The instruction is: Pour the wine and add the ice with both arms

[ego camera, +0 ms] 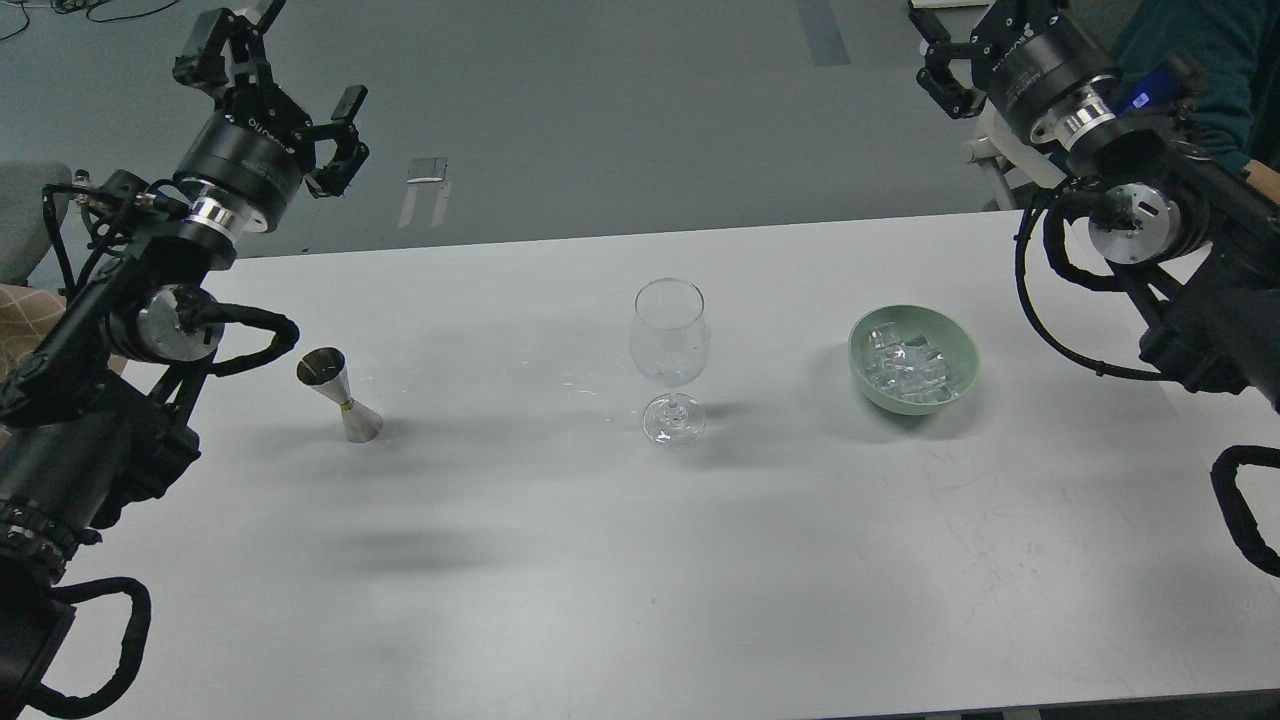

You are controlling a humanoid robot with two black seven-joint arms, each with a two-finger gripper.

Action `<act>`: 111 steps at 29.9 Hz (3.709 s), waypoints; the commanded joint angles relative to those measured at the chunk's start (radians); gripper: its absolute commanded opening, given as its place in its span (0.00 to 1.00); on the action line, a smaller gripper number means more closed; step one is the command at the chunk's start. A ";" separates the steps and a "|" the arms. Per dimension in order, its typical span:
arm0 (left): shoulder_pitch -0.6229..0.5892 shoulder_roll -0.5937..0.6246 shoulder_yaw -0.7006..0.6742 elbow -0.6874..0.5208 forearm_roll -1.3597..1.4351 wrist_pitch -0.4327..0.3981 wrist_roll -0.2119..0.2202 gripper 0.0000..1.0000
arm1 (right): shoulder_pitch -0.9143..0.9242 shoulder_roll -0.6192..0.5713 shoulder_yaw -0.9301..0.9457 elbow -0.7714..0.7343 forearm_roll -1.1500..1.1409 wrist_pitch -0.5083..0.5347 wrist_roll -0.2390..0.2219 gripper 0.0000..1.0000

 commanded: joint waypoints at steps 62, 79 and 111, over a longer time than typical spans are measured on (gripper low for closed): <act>0.197 0.212 -0.102 -0.348 -0.388 0.094 0.183 0.99 | -0.013 0.001 -0.004 0.057 -0.005 -0.040 -0.001 1.00; 1.093 0.078 -0.673 -0.899 -0.593 0.102 0.449 0.98 | -0.018 0.007 -0.004 0.056 -0.012 -0.050 -0.001 1.00; 0.906 -0.285 -0.602 -0.683 -0.461 0.402 0.522 1.00 | -0.039 0.007 -0.006 0.057 -0.028 -0.078 -0.001 1.00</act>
